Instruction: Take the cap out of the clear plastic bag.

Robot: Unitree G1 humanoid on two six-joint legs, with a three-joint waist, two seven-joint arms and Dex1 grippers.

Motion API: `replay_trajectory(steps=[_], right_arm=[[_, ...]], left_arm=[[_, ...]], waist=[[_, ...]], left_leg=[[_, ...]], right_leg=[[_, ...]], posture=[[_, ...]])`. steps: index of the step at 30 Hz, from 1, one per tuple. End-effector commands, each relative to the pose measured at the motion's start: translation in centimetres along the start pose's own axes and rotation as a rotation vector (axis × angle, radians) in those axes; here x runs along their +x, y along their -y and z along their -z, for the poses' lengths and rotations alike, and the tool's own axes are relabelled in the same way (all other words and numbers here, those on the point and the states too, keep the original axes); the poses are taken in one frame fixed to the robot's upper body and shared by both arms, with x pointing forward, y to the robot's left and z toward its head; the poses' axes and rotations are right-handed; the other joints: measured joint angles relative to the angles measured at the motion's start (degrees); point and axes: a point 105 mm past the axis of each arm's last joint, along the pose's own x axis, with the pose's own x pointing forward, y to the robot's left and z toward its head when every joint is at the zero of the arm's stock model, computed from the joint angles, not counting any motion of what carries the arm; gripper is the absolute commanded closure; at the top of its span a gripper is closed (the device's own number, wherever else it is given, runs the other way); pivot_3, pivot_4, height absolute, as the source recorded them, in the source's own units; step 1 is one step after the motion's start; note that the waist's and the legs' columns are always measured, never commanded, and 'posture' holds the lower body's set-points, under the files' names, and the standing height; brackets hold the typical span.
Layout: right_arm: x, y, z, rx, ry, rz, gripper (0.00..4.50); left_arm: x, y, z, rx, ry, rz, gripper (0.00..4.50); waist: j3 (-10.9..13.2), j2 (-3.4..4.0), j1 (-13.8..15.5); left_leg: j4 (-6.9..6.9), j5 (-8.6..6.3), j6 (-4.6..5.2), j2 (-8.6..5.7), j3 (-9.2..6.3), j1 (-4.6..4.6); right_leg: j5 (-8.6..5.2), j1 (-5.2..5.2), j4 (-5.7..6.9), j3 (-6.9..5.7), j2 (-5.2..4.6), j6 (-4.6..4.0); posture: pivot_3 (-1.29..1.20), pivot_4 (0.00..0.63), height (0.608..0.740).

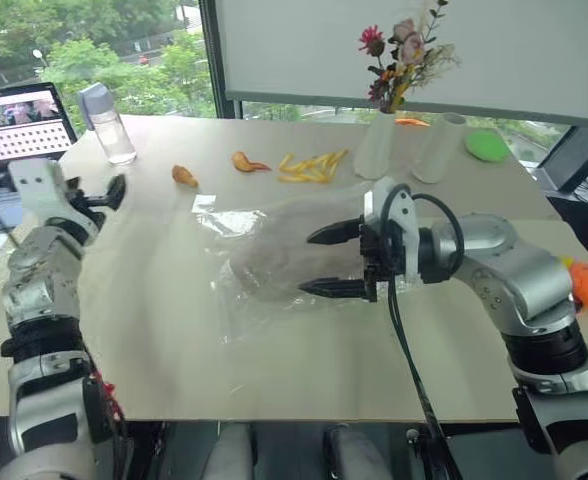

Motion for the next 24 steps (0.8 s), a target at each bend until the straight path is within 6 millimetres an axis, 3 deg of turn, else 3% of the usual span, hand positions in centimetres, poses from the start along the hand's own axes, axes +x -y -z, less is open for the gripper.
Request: replay_trajectory(steps=[1, 4, 7, 12, 15, 20, 24], right_arm=[[0.6, 1.4, -0.9, -0.077, -0.006, 0.093, 0.0], [1.9, 1.9, 0.5, -0.126, -0.074, 0.148, 0.0], [2.3, 1.2, 2.1, -0.1, -0.128, 0.098, 0.0], [2.5, 0.7, 2.2, 0.305, 0.055, 0.164, 0.0], [2.1, -1.4, 3.5, 0.349, -0.011, 0.13, 0.0], [1.7, -0.6, 3.3, 0.114, -0.055, 0.204, 0.0], [0.6, 0.8, 5.0, -0.238, -0.234, 0.268, 0.0]], left_arm=[[-1.5, 4.6, -1.2, 0.127, -0.076, 0.294, 0.01], [-4.0, 7.1, 0.8, 0.236, -0.242, 0.504, 0.01], [-5.8, 8.2, 1.8, 0.291, -0.335, 0.615, 0.01], [-6.8, 10.7, 1.3, 0.322, -0.3, 0.75, 0.01], [-7.6, 12.1, 1.2, 0.292, -0.298, 0.836, 0.01], [-7.0, 12.7, 1.9, 0.277, -0.307, 0.856, 0.01], [-7.4, 14.8, 1.3, 0.2, -0.256, 0.979, 0.01]], waist=[[0.0, 0.01, -0.9], [0.0, 0.02, -1.83], [0.01, 0.01, -1.64], [0.01, 0.01, -1.0], [0.01, 0.02, -0.47], [0.02, 0.04, -0.33], [0.03, 0.04, -0.21]], left_leg=[[-0.01, 0.0, 0.01, 0.0, 0.0, 0.02], [-0.08, 0.0, 0.01, -0.01, 0.02, 0.2], [-0.06, 0.0, 0.01, 0.0, 0.03, 0.21], [-0.01, 0.0, 0.01, 0.03, -0.01, 0.22], [0.02, 0.0, 0.01, 0.01, -0.02, 0.17], [0.02, 0.0, 0.01, 0.0, -0.01, 0.19], [0.04, 0.01, 0.01, -0.03, 0.0, 0.26]], right_leg=[[0.0, 0.0, 0.02, 0.01, 0.01, 0.0], [-0.05, 0.04, 0.15, 0.1, 0.01, -0.06], [-0.23, -0.09, 0.45, 0.08, 0.01, -0.21], [-0.42, -0.04, 0.5, 0.03, 0.0, -0.39], [-0.37, -0.03, 0.51, 0.04, -0.02, -0.23], [-0.56, -0.07, 0.48, 0.04, -0.01, -0.26], [-0.82, 0.0, 0.48, 0.05, -0.01, -0.14]], posture=[[0.0, 0.15, 0.74], [0.0, 0.15, 0.74], [0.0, 0.15, 0.74], [0.0, 0.15, 0.74], [0.0, 0.15, 0.74], [0.0, 0.15, 0.74], [0.0, 0.15, 0.74]])
